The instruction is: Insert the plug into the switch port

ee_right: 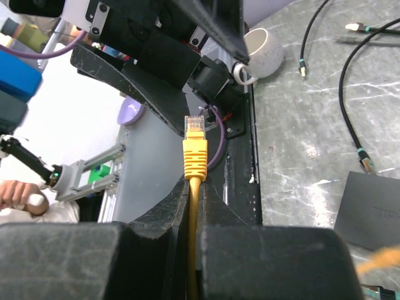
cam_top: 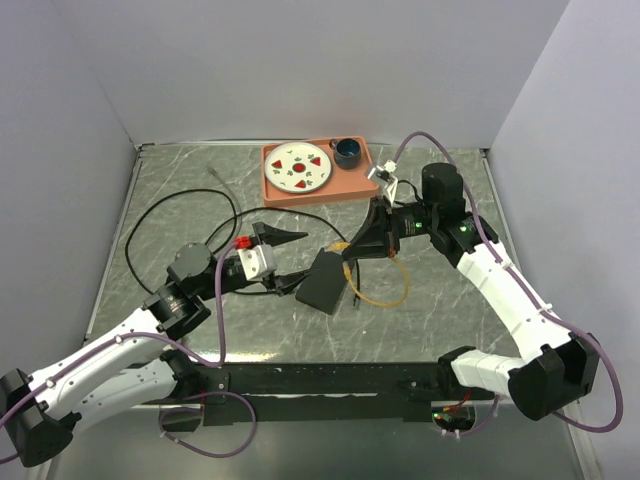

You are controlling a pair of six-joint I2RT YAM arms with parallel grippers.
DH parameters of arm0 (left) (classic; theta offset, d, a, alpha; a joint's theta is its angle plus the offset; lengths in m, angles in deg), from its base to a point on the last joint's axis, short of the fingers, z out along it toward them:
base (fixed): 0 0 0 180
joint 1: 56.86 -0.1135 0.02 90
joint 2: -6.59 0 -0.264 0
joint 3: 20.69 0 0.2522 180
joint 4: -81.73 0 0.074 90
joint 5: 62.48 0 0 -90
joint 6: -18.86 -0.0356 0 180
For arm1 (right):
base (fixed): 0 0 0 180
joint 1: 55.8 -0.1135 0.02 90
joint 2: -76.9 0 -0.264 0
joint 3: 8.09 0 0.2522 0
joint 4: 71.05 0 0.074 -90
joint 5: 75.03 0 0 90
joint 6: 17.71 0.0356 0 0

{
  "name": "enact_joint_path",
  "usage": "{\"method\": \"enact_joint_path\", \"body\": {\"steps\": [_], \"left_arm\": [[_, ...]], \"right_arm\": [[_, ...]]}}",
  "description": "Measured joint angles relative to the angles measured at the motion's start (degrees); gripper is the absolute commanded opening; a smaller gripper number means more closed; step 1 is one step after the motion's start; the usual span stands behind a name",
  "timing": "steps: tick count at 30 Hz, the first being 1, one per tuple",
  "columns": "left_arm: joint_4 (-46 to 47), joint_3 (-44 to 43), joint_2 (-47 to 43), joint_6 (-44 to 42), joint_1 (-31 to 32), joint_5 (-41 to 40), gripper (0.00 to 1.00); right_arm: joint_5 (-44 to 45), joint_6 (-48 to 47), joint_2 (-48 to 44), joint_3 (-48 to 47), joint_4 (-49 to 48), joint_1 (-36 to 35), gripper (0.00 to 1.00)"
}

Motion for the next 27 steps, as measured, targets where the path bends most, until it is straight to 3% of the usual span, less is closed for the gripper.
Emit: {"method": "enact_joint_path", "body": {"steps": [3, 17, 22, 27], "left_arm": [[0.76, -0.02, 0.35, 0.17, 0.59, 0.0, 0.6], [1.29, -3.28, 6.25, 0.68, 1.66, 0.2, 0.48], [1.75, -4.42, 7.34, 0.96, 1.73, 1.14, 0.23], [2.01, -5.16, 8.68, 1.09, 1.86, 2.73, 0.19]], "right_arm": [[-0.31, 0.87, 0.39, 0.0, -0.46, 0.09, 0.0], [-0.66, 3.04, 1.84, 1.64, -2.6, 0.09, 0.0], [-1.01, 3.72, 1.84, 2.21, -3.04, 0.09, 0.0], [-1.31, 3.89, 1.84, 2.23, -3.26, 0.11, 0.0]]}}
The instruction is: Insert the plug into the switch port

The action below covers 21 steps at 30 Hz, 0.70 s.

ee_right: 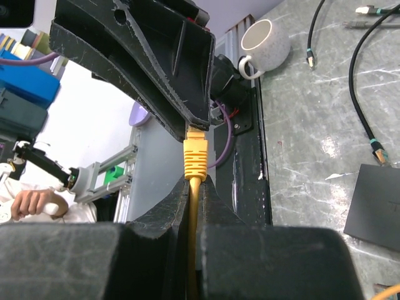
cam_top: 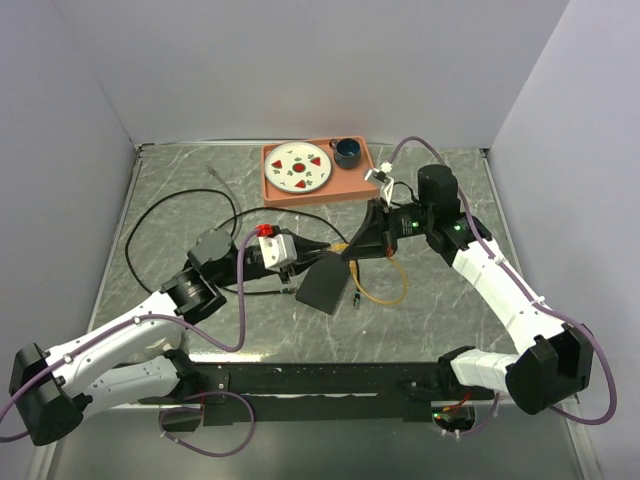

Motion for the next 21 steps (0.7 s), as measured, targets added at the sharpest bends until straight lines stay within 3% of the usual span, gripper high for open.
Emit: {"method": "enact_joint_path", "body": {"steps": [5, 7, 8, 11, 14, 17, 21], "left_arm": [[-0.81, -1.11, 0.92, -0.02, 0.0, 0.66, 0.01], [-1.27, -1.51, 1.14, 0.42, 0.0, 0.74, 0.01], [-1.7, -1.86, 1.25, 0.61, 0.0, 0.7, 0.01], [-3.67, -3.54, 2.14, 1.9, 0.04, 0.35, 0.01], [-6.91, -7.19, 4.66, 3.48, 0.24, -0.42, 0.01], [-10.43, -11.23, 7.65, 5.25, 0.24, -1.33, 0.01], [-14.19, -15.76, 11.39, 7.5, 0.24, -3.23, 0.01]], "right_arm": [[-0.26, 0.26, 0.0, 0.0, 0.0, 0.55, 0.03], [-0.24, 0.37, 0.0, 0.0, 0.04, 0.66, 0.16], [-0.2, 0.31, 0.0, 0.0, 0.15, 0.74, 0.33], [0.74, -1.03, 0.0, -0.22, 1.62, 0.76, 0.67], [3.48, -4.2, -0.02, -1.14, 5.4, 0.55, 0.84], [8.44, -7.06, -0.79, -2.75, 9.07, 0.44, 0.94], [16.81, -10.34, -4.59, -4.07, 12.24, 0.44, 0.96]]}}
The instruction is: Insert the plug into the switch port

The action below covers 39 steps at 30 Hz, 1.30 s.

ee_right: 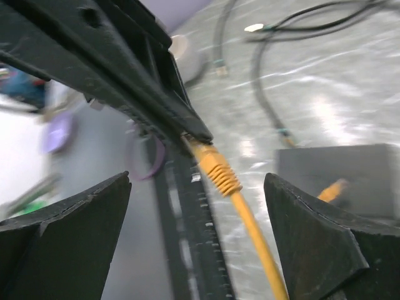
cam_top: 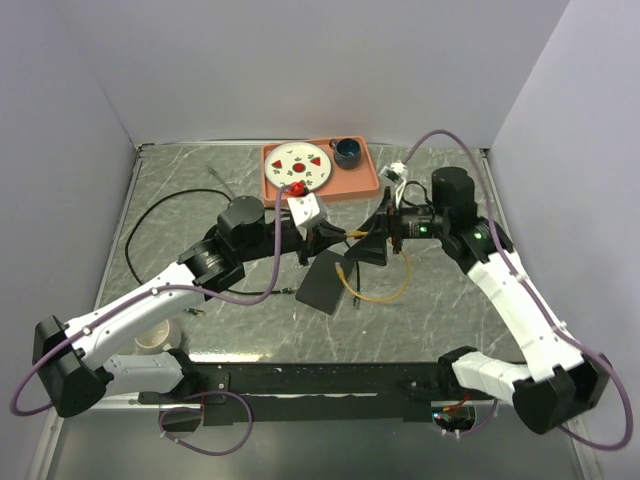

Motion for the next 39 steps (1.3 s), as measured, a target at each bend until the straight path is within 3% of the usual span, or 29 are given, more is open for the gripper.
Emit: {"method": "enact_joint_path", "body": {"steps": [10, 16, 22, 30, 37, 39], "left_arm": [[-8.79, -8.04, 7.06, 6.82, -2.4, -2.4, 0.01], [-11.8, -9.88, 12.2, 13.86, -10.12, 5.09, 0.01], [-10.54, -9.88, 15.65, 23.76, -15.37, 16.81, 0.01], [-8.0, -9.84, 22.08, 35.23, -15.98, 31.15, 0.01], [-9.35, -9.79, 25.03, 38.91, -16.0, 36.63, 0.01], [-9.35, -9.73, 25.11, 39.71, -16.0, 37.77, 0.01]], "right_arm": [[21.07, -4.85, -15.72, 0.2, 1.36, -1.9, 0.99], [30.86, -7.32, -19.76, 0.85, 1.11, -4.79, 0.99], [44.39, -10.36, -19.39, 2.12, 1.18, -14.43, 0.99], [63.56, -14.47, -15.52, 5.79, -0.85, -26.93, 0.96], [69.07, -17.44, -13.22, 8.5, -2.01, -29.44, 0.92], [68.98, -18.05, -12.87, 8.5, -2.19, -29.51, 0.84]]}}
